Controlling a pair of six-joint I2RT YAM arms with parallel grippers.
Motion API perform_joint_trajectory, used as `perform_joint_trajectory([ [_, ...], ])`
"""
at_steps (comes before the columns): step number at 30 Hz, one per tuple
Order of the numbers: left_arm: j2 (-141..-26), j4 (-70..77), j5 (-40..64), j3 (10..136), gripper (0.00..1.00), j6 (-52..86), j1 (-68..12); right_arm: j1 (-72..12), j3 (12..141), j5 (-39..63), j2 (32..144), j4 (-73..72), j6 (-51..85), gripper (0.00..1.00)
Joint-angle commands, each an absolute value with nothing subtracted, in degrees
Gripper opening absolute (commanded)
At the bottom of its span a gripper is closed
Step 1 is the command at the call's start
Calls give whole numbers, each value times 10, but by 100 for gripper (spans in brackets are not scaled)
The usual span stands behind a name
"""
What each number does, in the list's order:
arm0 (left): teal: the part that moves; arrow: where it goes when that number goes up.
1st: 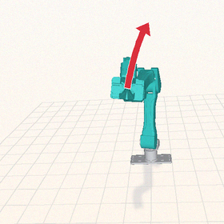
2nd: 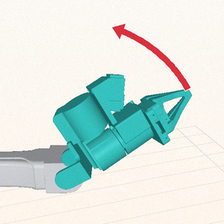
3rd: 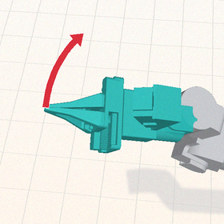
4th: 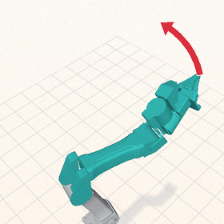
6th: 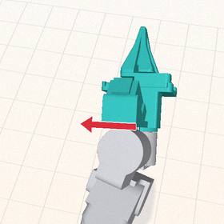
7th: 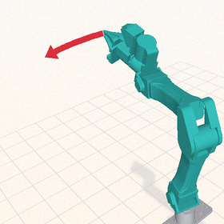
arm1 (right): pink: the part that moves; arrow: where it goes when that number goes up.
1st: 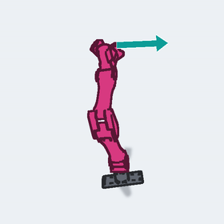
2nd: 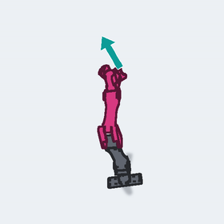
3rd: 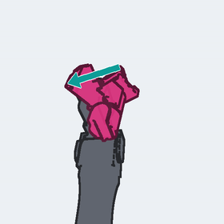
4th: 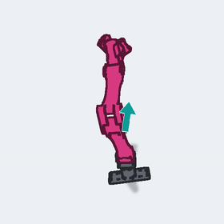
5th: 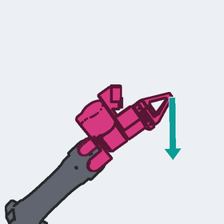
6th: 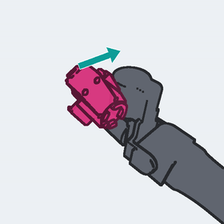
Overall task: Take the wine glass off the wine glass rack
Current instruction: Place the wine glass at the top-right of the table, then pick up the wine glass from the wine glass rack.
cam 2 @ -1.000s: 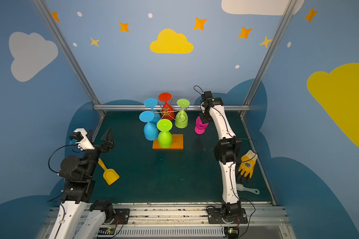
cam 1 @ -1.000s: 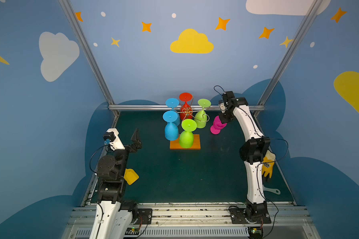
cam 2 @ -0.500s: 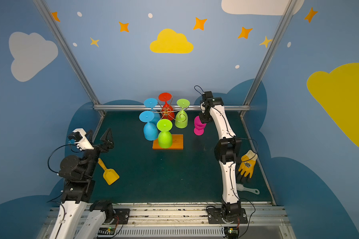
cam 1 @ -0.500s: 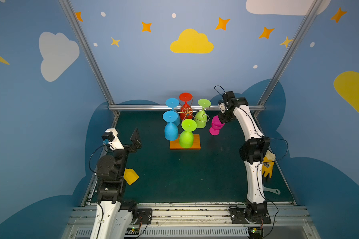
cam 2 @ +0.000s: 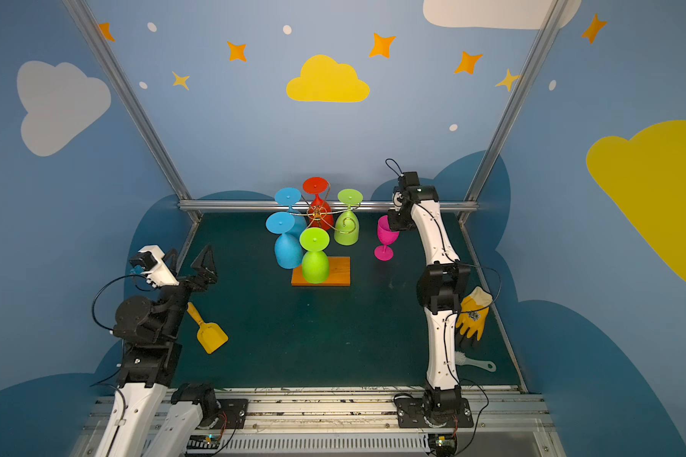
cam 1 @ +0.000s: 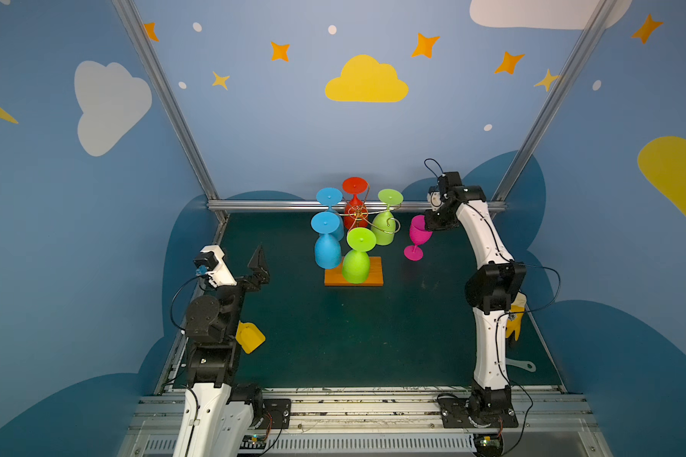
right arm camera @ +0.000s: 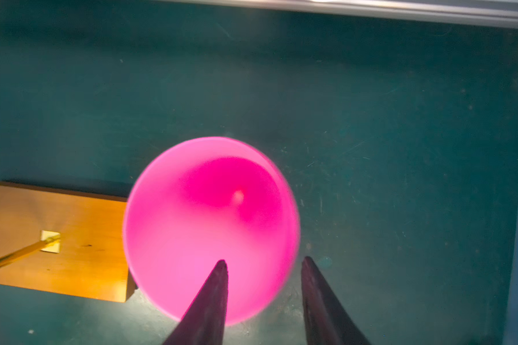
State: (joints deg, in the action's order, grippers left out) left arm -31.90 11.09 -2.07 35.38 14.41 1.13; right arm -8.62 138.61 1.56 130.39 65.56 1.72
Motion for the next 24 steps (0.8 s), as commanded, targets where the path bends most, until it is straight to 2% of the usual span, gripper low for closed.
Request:
perform_joint_trajectory([
  [1,-317,114,-18,348,97,150,15,-70,1347,70,1227,579,62,42],
  [12,-315,117,-15,345,97,164,24,-35,1180,261,1069,438,156,44],
  [17,-312,118,-16,343,97,169,27,-35,981,370,919,323,215,44],
  [19,-312,120,-14,342,97,170,29,-37,898,380,847,271,236,45],
  [24,-315,122,-8,340,97,183,34,-62,789,395,714,262,249,49],
])
